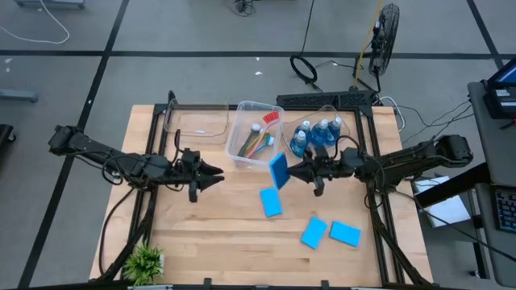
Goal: Pick & Place Kitchen Sink Supplies
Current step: Put the blue sponge into the left transparent bin
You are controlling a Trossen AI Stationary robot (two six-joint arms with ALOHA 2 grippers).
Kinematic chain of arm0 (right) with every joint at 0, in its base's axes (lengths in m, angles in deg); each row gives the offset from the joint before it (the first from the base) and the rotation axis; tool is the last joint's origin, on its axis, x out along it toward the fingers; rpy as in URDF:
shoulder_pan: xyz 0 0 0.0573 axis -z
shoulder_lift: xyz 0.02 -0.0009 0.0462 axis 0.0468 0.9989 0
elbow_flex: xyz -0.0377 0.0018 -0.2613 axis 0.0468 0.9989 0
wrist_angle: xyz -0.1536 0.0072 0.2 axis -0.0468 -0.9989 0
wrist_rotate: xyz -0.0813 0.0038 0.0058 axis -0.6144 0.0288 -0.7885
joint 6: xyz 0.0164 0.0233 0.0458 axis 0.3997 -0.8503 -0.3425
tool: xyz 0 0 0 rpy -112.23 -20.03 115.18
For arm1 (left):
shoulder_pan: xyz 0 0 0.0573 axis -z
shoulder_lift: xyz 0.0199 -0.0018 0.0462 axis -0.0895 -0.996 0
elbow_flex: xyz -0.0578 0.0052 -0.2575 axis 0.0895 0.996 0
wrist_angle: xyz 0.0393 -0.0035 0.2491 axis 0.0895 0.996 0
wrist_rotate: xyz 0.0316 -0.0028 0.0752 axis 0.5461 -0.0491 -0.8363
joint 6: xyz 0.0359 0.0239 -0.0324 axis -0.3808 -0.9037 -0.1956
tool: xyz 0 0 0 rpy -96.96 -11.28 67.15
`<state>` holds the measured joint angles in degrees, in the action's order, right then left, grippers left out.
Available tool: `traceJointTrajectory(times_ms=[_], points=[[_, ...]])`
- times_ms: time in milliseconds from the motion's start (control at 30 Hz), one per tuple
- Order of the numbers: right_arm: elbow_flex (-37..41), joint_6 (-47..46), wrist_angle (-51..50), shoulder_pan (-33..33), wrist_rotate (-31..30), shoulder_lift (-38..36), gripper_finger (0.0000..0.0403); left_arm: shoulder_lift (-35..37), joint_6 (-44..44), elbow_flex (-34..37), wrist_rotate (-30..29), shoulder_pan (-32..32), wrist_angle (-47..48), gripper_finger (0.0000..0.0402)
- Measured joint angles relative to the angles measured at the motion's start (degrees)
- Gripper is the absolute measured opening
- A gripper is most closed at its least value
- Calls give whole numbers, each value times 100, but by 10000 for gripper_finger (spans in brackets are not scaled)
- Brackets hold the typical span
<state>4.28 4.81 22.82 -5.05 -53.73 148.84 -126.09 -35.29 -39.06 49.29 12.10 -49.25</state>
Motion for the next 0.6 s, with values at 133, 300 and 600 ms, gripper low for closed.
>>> traceJointTrajectory(times_ms=[133,300,600], points=[[0,219,7,0,-600,2,0,0,-210,0,-279,0,-5,145],[-30,399,-37,0,-1138,2,0,0,-476,0,-340,0,-223,146],[-967,1170,-1224,0,-1480,4,0,0,-895,0,-426,0,-762,164]])
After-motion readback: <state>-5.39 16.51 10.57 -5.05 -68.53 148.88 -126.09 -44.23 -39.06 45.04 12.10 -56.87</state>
